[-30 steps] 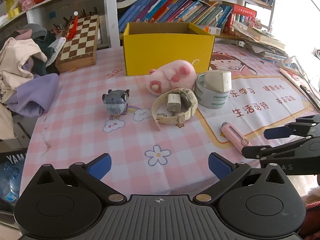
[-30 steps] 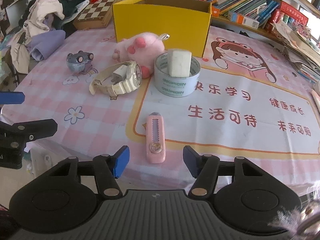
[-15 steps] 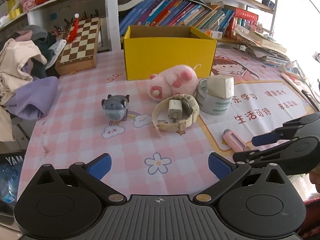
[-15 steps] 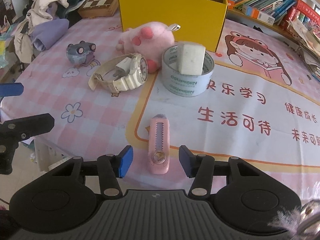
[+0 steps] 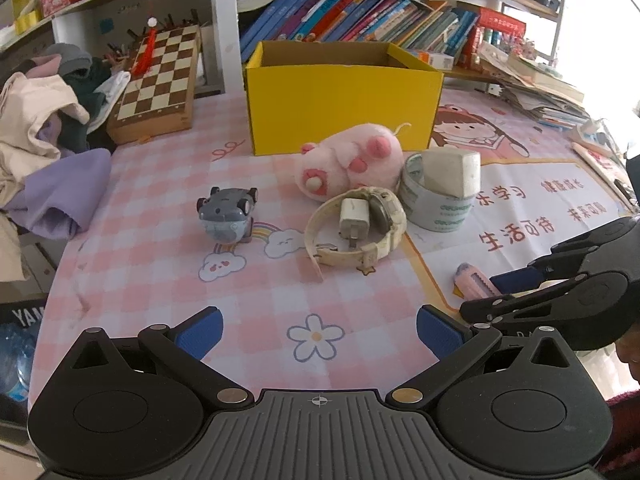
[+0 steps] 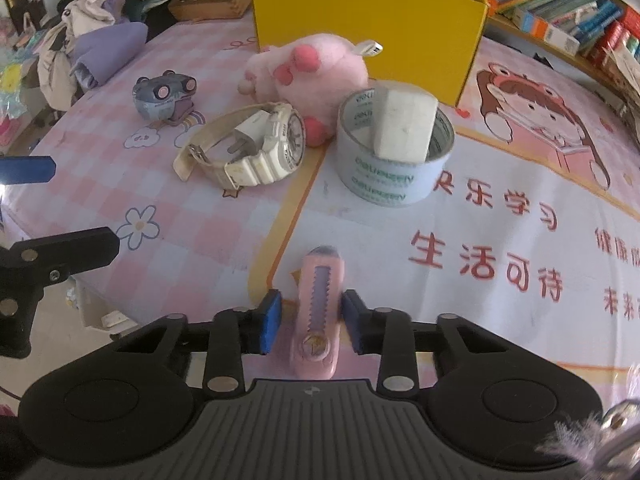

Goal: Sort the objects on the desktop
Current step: 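Close the left tool on the white wristwatch band while the right tool holds the pink cutter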

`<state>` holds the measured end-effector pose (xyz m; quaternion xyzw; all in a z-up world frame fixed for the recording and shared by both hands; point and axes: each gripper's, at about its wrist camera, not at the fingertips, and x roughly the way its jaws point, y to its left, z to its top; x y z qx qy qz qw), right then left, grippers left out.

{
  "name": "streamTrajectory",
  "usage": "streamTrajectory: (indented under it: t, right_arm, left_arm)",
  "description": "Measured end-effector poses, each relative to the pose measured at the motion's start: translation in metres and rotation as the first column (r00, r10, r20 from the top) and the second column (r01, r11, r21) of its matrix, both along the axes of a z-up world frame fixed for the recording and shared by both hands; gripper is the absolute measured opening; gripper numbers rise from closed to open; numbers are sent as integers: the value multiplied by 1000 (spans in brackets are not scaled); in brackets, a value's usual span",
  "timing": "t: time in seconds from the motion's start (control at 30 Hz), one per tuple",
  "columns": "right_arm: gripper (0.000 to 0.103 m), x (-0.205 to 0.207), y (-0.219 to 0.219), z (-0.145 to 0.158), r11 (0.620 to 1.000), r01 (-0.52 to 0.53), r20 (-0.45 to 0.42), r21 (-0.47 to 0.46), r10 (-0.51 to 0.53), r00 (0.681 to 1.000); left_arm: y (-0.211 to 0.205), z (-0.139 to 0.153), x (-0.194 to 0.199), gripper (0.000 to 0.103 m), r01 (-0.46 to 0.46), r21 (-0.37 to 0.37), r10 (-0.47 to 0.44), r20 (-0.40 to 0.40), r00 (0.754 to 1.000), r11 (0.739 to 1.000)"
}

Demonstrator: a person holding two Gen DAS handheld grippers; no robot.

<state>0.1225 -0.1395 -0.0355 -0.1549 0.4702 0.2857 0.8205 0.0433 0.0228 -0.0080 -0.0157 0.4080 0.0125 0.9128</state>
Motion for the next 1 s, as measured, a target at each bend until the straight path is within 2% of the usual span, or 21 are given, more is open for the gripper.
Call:
streamTrajectory:
  t: [0.63, 0.87, 1.0]
  right_arm:
    - [23, 25, -18, 20, 998, -60, 45, 5, 60, 997]
    - [23, 35, -35, 24, 999, -49, 44, 20, 48, 998]
    - [23, 39, -41, 24, 998, -54, 35, 33, 52, 998]
  left_arm:
    - [-18, -2, 46, 101, 28, -22, -28, 21, 999, 999]
    - [-36, -8, 70, 94, 65, -16, -64, 23, 998, 998]
    - [-43, -10, 77, 84, 69, 13, -69, 31, 997, 998]
